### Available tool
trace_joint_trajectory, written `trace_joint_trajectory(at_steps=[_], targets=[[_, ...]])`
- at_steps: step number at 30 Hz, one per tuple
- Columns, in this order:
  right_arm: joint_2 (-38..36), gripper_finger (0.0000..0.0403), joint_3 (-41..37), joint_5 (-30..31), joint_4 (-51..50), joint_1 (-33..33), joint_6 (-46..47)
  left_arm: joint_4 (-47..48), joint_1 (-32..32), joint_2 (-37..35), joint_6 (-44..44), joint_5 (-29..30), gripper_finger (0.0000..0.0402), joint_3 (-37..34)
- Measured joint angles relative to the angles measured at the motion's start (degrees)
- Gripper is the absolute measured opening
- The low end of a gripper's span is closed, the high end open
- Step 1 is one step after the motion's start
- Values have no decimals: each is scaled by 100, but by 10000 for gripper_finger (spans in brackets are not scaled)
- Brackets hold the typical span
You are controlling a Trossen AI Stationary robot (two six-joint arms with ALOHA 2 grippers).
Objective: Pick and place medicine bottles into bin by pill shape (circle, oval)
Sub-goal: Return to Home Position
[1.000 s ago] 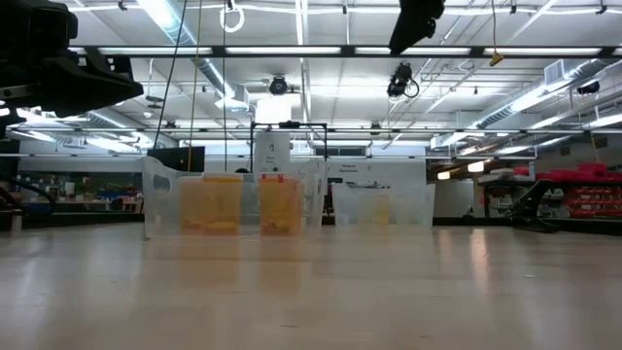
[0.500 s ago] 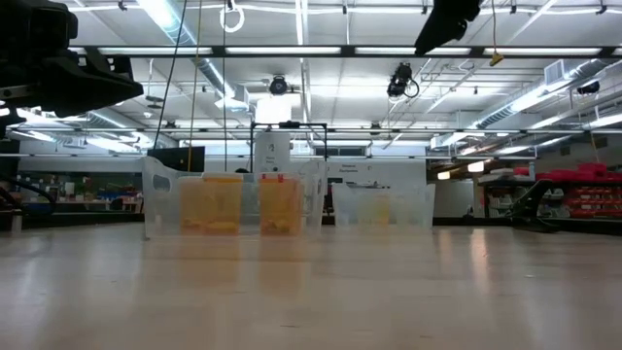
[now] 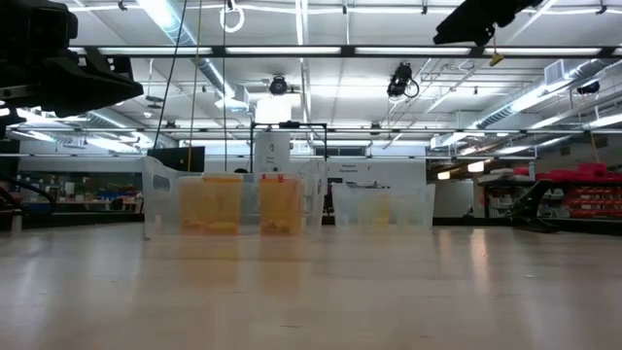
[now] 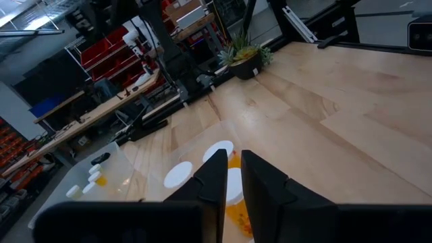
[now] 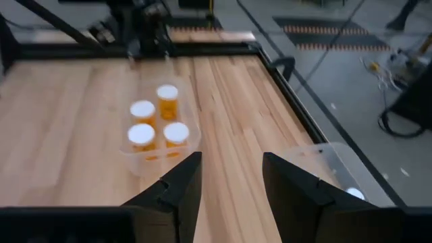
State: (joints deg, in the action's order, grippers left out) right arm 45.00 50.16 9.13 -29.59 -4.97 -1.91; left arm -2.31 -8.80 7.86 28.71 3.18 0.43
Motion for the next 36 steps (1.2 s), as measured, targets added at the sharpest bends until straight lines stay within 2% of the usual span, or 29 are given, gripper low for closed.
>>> trace_joint_trajectory(at_steps=[10,18,25,36], targets=[[-1077,162,-837,-17,741,301,39,2,0,2,0,0,61,0],[-1510,162,-1386,-27,1276,332,20,2,0,2,0,0,52,0],[-1910,162,-2023,-377,1964,330,20,0,0,2,0,0,55,0],[-2408,162,-2929,-409,2621,330,75,0,0,1,0,0,52,2]])
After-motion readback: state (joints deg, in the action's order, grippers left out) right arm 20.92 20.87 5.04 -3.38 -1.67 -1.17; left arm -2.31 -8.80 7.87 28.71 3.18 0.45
